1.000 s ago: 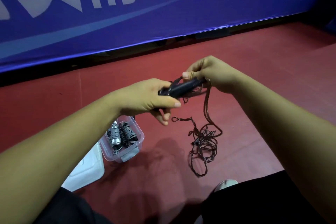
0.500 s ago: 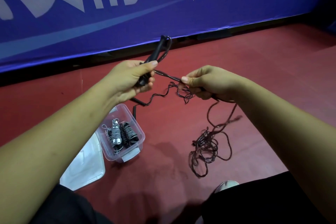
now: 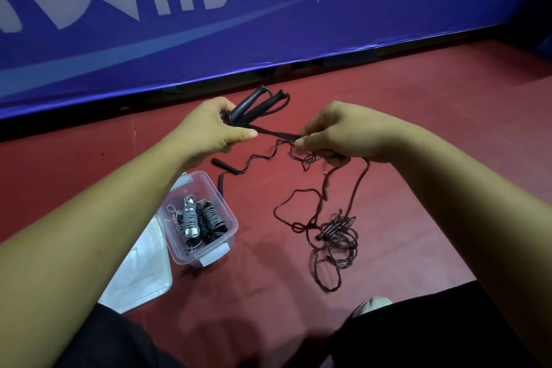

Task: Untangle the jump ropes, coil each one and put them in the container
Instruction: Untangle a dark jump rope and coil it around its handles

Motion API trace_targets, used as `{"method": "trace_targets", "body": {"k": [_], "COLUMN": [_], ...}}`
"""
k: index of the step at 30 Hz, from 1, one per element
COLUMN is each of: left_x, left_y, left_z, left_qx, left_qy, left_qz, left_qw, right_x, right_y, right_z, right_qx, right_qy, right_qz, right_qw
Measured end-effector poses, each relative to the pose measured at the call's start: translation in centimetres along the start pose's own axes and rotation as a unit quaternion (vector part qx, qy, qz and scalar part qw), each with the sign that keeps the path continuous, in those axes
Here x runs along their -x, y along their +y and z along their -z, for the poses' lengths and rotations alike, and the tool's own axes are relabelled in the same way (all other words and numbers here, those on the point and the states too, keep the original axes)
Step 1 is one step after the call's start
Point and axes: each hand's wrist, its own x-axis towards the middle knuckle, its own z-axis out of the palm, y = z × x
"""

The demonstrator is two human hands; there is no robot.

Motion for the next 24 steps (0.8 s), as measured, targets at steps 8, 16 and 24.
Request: {"method": "trace_targets", "body": {"k": [8, 16, 24], "left_x": [1.0, 3.1, 3.9], "left_y": [0.1, 1.2, 1.5], "left_z": [-1.3, -3.8, -3.4], "left_qx": [-0.379, -0.33, -0.159], "left_qy": [-0.04, -0.192, -0.262], "left_qz": [-0.05, -0.137, -0.162], "left_qw": [0.923, 0.914, 0.938], "right_x": [0.4, -0.9, -2.1], "right_y": [-1.0, -0.1, 2.0], "right_z": [-0.2, 0.1, 0.8], "right_qx": [0.091, 0.168, 0.102], "right_qy": [0.044, 0.238, 0.205], "right_qz": [0.114, 0.192, 0.151], "right_qw": [0.988, 0.937, 0.962]}}
